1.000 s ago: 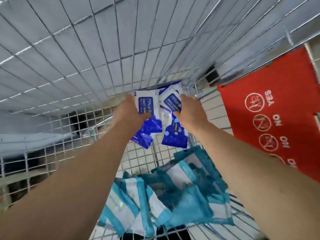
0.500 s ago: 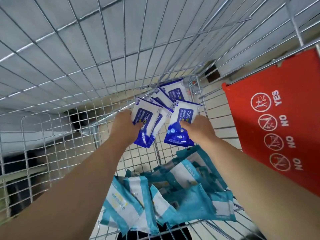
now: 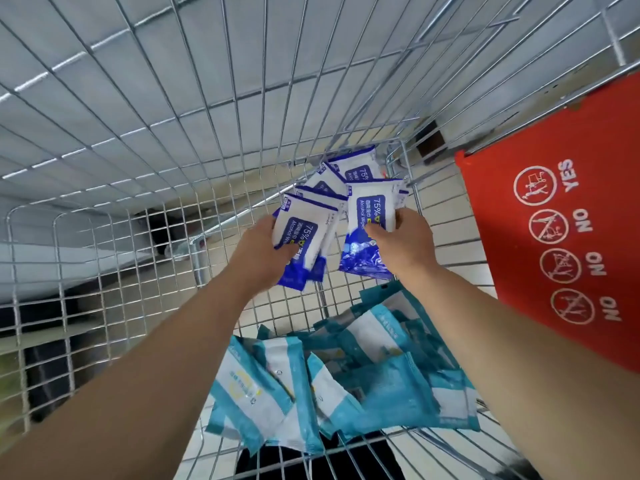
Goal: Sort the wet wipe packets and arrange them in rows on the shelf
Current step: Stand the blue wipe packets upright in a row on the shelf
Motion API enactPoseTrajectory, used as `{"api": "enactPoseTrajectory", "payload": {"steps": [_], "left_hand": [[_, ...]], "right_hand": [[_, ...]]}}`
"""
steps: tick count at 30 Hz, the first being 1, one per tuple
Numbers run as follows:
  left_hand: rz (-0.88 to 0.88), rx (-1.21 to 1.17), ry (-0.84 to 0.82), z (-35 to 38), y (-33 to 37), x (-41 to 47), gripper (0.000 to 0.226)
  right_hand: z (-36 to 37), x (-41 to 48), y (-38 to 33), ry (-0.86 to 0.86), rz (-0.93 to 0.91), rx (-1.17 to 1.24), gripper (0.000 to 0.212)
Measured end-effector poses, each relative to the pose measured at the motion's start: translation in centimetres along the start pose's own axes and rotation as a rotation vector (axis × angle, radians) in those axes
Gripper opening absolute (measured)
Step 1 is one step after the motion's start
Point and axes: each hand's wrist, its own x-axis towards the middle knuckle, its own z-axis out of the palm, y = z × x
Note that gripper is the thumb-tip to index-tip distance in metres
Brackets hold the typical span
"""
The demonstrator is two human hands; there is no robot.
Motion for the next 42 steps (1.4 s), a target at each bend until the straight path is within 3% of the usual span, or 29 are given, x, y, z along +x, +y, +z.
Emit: {"api": "enactPoseTrajectory", "payload": {"steps": [9, 16, 23, 33, 42], "left_hand": [[-0.022, -0.195, 0.247, -7.0, 5.0, -10.7, 0.023], [0.006, -0.459, 0.451, -15.0, 10.4, -28.0, 0.009], [0.0, -0.702, 0.738, -22.5, 10.5, -46.0, 0.019], [0.05, -0.79, 1.205, -32.8, -0.5, -68.8, 0.014], [0.016, -0.787, 1.421, -43.2, -15.6, -87.2, 0.015]], "right_hand": [[-5.1, -7.9, -9.8, -0.046, -0.461, -0.174, 0.013], [-13.7, -21.8, -21.6, -0.111, -0.878, -0.256, 0.01], [-17.1, -38.0, -31.6, -0.218, -1.221, -0.337, 0.013], [-8.0, -63.6, -40.0, -0.4, -1.522, -0.162, 0.013], [5.0, -85.3, -43.9, -0.535, -1.588, -0.003, 0.011]]}}
